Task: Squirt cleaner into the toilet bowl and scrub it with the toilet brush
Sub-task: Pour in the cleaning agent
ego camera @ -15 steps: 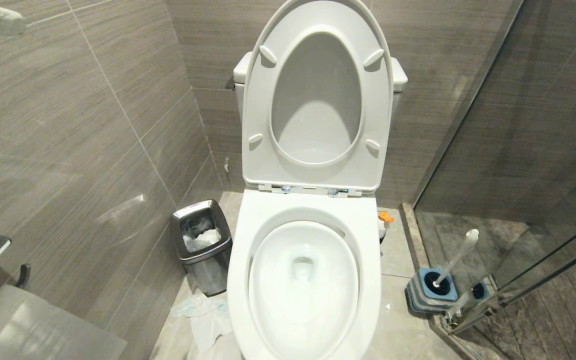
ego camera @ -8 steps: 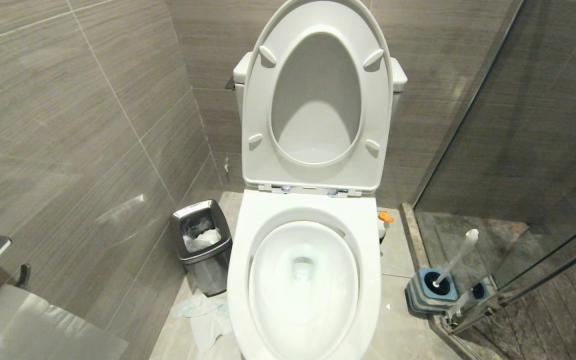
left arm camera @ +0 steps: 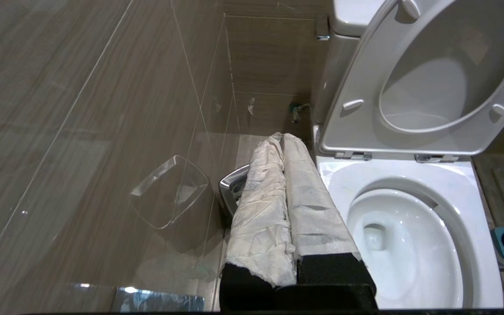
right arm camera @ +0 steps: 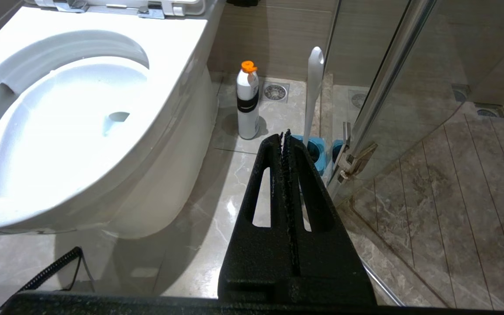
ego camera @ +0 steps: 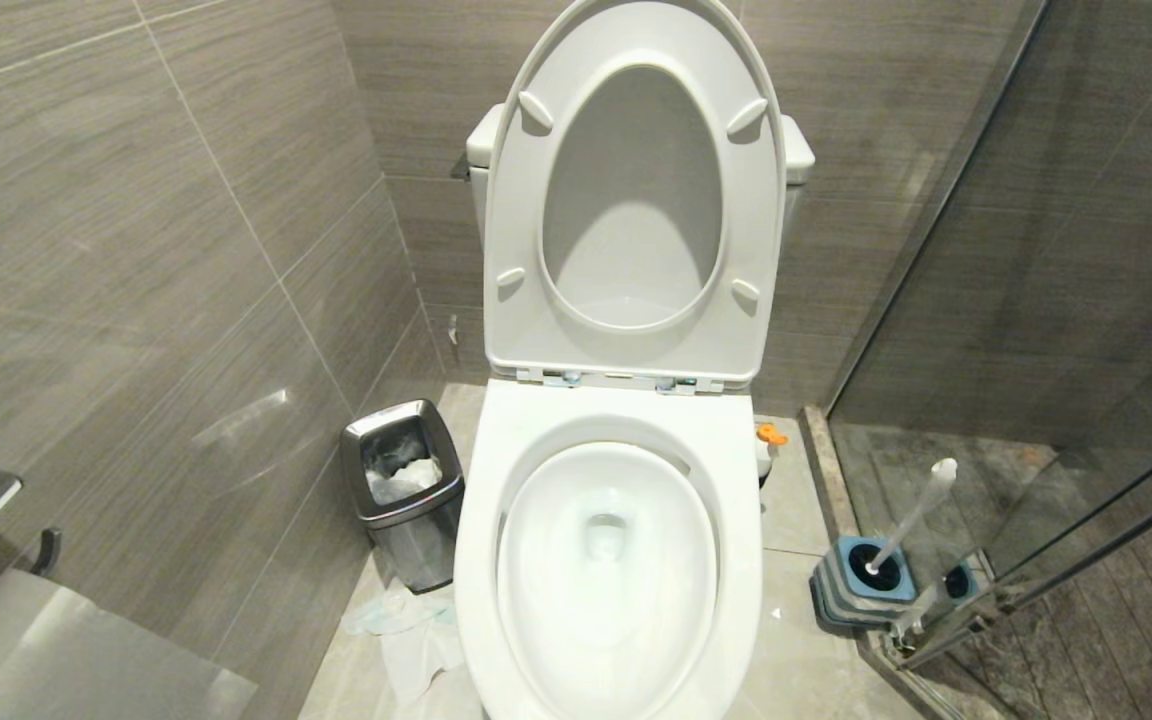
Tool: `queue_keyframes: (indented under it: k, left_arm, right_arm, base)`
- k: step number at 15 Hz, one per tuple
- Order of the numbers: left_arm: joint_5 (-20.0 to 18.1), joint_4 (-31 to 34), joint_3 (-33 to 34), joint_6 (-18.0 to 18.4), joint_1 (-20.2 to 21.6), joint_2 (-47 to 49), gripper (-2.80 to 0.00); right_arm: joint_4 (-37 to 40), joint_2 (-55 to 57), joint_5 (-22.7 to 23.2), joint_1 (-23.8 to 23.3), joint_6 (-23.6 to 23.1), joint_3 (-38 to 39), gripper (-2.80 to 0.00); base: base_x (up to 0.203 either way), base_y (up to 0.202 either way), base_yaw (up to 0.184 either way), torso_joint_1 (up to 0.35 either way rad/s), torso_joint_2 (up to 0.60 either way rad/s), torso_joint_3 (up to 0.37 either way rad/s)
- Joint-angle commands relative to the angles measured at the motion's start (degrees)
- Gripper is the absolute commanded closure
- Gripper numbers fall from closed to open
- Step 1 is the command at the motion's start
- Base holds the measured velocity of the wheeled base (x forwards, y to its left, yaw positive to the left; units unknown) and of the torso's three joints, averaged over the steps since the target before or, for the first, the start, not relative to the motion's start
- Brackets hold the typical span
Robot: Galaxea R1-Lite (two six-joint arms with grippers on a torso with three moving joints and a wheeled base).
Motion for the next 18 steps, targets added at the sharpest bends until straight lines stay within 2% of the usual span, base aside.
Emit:
queue_keyframes:
  k: [1,5,8,10,12,14,16,18]
  left_arm:
    - [0.13,0.21,4.26,0.00,0.36,-6.08,0.00]
    - [0.07,-0.25,19.16,0.10,0.26,-16.76,0.00]
    - [-0.13,-3.50,30.09,-0.22,0.12,-22.54,0.00]
    - [-1.07,-5.52,35.77,-2.27,2.41,-26.54,0.00]
    - [-4.12,-6.49,41.71,-5.75,5.75,-27.56,0.00]
    - [-5.98,-10.06,49.62,-6.90,6.75,-31.05,0.00]
    - [-6.30,-15.14,56.96,-5.45,7.02,-37.95,0.00]
    - [-6.31,-17.11,62.43,-1.29,7.33,-44.92,0.00]
  right_arm:
    - [0.04,0.02,-0.02,0.02,0.01,0.09,0.00]
    - [0.00,0.02,-0.02,0.02,0.01,0.09,0.00]
    - [0.04,0.02,-0.02,0.02,0.01,0.02,0.00]
    - [-0.05,0.02,0.07,0.02,-0.23,0.09,0.00]
    - [-0.05,0.02,-0.02,0.02,0.08,0.09,0.00]
    - [-0.05,0.02,-0.02,0.02,0.09,0.09,0.00]
    - [-0.05,0.02,-0.02,0.02,0.02,0.09,0.00]
    - [-0.05,0.02,-0.02,0.02,0.09,0.09,0.00]
  base:
    - [0.000,0.000,0.000,0.000,0.00,0.000]
    - [0.000,0.000,0.000,0.000,0.00,0.000]
    - [0.000,0.000,0.000,0.000,0.00,0.000]
    - [0.000,0.000,0.000,0.000,0.00,0.000]
    - [0.000,0.000,0.000,0.000,0.00,0.000]
    - [0.000,0.000,0.000,0.000,0.00,0.000]
    - [0.000,0.000,0.000,0.000,0.00,0.000]
    - [0.000,0.000,0.000,0.000,0.00,0.000]
